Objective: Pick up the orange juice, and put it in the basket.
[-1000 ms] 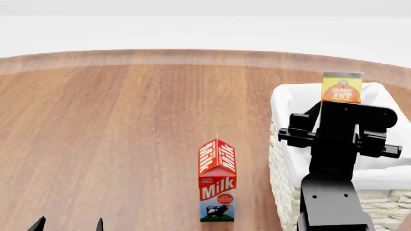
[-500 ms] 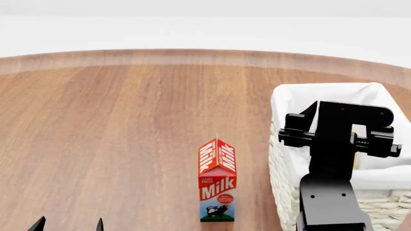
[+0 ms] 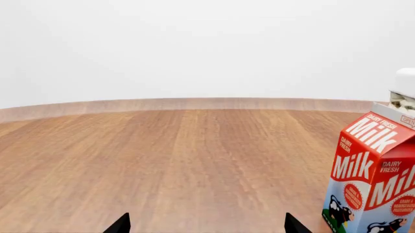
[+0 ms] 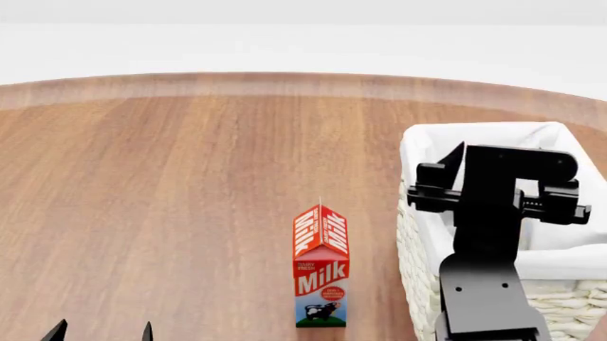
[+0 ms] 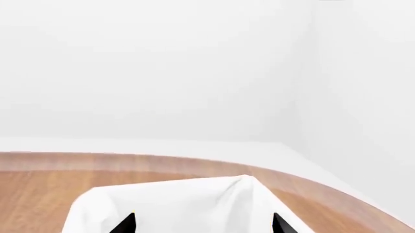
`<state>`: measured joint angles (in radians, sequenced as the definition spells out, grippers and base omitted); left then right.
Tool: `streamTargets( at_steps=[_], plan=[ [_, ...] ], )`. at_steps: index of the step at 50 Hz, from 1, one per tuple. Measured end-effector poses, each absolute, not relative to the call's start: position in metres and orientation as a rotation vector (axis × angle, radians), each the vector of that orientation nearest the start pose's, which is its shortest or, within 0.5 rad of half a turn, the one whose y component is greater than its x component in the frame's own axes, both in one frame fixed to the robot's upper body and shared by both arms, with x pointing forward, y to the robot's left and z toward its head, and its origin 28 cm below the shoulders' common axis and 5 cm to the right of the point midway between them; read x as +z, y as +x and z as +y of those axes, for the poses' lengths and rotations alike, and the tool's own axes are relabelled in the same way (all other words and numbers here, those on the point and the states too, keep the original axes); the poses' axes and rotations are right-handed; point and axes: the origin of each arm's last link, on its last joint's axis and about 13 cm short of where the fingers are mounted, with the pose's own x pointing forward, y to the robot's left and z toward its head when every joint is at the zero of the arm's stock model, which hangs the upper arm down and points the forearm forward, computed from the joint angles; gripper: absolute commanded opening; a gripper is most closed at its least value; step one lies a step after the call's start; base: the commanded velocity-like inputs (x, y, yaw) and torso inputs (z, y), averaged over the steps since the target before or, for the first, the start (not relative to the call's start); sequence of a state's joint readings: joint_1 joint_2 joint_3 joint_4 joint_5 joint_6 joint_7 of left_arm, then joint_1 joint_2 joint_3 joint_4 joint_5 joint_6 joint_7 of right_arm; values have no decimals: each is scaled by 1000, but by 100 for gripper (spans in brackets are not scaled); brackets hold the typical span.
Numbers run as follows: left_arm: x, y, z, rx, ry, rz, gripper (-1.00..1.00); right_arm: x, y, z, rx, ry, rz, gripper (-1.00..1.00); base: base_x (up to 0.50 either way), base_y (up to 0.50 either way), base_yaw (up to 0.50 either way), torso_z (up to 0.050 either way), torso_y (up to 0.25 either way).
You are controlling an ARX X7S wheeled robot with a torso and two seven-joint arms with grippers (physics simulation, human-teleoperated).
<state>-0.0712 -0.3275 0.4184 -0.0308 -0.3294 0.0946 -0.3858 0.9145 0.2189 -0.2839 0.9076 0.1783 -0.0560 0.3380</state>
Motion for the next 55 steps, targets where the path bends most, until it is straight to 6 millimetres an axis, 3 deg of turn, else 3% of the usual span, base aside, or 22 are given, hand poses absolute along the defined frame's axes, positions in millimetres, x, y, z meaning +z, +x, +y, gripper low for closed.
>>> streamTargets(
  at_steps=[19, 36, 55],
  plan=[
    [13, 211, 205, 0, 0, 0, 100, 119, 370, -155, -287, -132, -141, 100, 0, 0, 0, 0, 0],
    [13, 211, 205, 0, 0, 0, 100, 142, 335, -142, -184, -114, -252, 100, 0, 0, 0, 0, 0],
    [13, 211, 205, 0, 0, 0, 100, 155, 302, -133, -113, -96, -321, 100, 0, 0, 0, 0, 0]
  ],
)
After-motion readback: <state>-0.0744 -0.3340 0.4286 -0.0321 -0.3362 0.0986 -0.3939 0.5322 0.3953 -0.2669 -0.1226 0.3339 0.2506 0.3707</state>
